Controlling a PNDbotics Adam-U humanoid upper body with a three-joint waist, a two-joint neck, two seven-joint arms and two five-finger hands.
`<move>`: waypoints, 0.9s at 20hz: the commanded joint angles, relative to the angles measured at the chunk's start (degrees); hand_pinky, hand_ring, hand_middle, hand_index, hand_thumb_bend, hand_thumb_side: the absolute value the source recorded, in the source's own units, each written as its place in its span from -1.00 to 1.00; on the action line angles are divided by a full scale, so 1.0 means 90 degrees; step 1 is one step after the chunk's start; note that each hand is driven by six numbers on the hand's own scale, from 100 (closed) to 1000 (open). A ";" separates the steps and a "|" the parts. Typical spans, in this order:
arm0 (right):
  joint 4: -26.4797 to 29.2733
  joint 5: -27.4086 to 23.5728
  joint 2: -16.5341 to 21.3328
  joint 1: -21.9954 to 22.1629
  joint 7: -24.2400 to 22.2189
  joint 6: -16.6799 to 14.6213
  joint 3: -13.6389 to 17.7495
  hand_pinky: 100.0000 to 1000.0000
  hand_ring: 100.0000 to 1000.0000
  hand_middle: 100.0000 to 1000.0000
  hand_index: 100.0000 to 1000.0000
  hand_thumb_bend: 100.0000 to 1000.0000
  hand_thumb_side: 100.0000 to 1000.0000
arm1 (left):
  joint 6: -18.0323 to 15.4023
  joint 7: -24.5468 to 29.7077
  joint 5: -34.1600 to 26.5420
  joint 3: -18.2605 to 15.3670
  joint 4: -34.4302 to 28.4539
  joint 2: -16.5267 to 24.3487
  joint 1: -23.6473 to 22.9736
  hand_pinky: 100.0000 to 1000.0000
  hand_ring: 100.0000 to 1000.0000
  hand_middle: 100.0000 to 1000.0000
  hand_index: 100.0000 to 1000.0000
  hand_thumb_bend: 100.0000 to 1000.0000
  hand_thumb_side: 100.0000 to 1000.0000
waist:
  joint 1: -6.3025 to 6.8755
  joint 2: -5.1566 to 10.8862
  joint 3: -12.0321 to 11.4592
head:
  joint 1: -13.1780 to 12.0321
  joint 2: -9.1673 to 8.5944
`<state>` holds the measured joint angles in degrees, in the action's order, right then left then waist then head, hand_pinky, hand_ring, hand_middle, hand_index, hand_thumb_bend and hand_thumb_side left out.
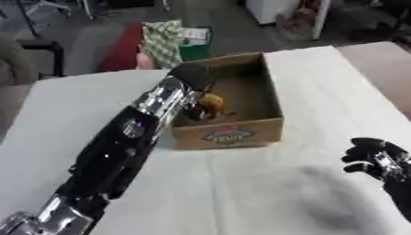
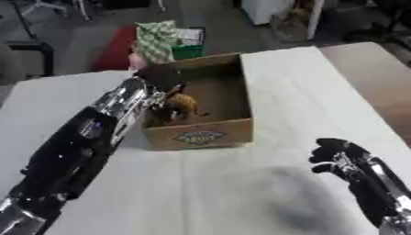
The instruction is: Pick up objects on the table and place them in the box.
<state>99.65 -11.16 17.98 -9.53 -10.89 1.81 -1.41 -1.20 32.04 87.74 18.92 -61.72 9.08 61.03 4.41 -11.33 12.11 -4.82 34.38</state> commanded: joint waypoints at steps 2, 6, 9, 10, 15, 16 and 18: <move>0.0116 -0.0011 0.0115 -0.0031 -0.0018 -0.0014 0.0048 0.18 0.28 0.14 0.48 -1.00 0.15 | -0.0253 0.0131 0.0520 -0.0068 -0.0468 0.0224 0.0286 0.36 0.08 -0.16 0.05 -0.81 -1.00 | -0.0046 0.0115 -0.0010 | 0.0029 -0.0075; 0.0109 -0.0023 0.0113 -0.0032 -0.0037 -0.0008 0.0033 0.18 0.28 0.14 0.48 -1.00 0.16 | -0.0313 0.0068 0.0648 -0.0137 -0.0735 0.0237 0.0398 0.35 0.08 -0.17 0.05 -0.82 -1.00 | -0.0044 0.0135 -0.0021 | 0.0030 -0.0082; 0.0111 -0.0032 0.0108 -0.0041 -0.0044 -0.0009 0.0031 0.18 0.28 0.14 0.48 -1.00 0.16 | -0.0328 -0.0152 0.0621 -0.0096 -0.0700 0.0128 0.0346 0.34 0.09 -0.16 0.06 -0.82 -1.00 | -0.0057 0.0133 -0.0005 | 0.0026 -0.0083; 0.0113 -0.0032 0.0108 -0.0041 -0.0045 -0.0012 0.0031 0.18 0.28 0.14 0.48 -1.00 0.16 | -0.0327 -0.0225 0.0621 -0.0075 -0.0647 0.0089 0.0321 0.34 0.09 -0.15 0.06 -0.82 -1.00 | -0.0061 0.0129 0.0004 | 0.0024 -0.0083; 0.0113 -0.0026 0.0091 -0.0054 -0.0057 -0.0009 0.0022 0.18 0.28 0.14 0.48 -1.00 0.16 | -0.0241 -0.0811 0.0611 -0.0038 -0.0295 -0.0145 0.0168 0.33 0.11 -0.12 0.09 -0.85 -1.00 | -0.0061 0.0100 0.0051 | 0.0025 -0.0087; 0.0113 -0.0024 0.0089 -0.0058 -0.0060 -0.0007 0.0021 0.18 0.28 0.14 0.48 -1.00 0.17 | -0.0222 -0.0960 0.0599 -0.0033 -0.0226 -0.0180 0.0140 0.33 0.12 -0.12 0.10 -0.85 -1.00 | -0.0059 0.0096 0.0055 | 0.0028 -0.0087; 0.0113 -0.0019 0.0085 -0.0062 -0.0065 -0.0005 0.0019 0.18 0.28 0.14 0.48 -1.00 0.17 | -0.0197 -0.1164 0.0563 -0.0024 -0.0066 -0.0239 0.0080 0.34 0.17 -0.06 0.15 -0.80 -0.99 | -0.0054 0.0087 0.0068 | 0.0034 -0.0087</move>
<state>99.65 -11.18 17.96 -9.54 -11.35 1.81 -1.42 -3.16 23.01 92.86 18.90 -62.30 6.85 60.72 4.34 -11.31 12.67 -4.60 34.17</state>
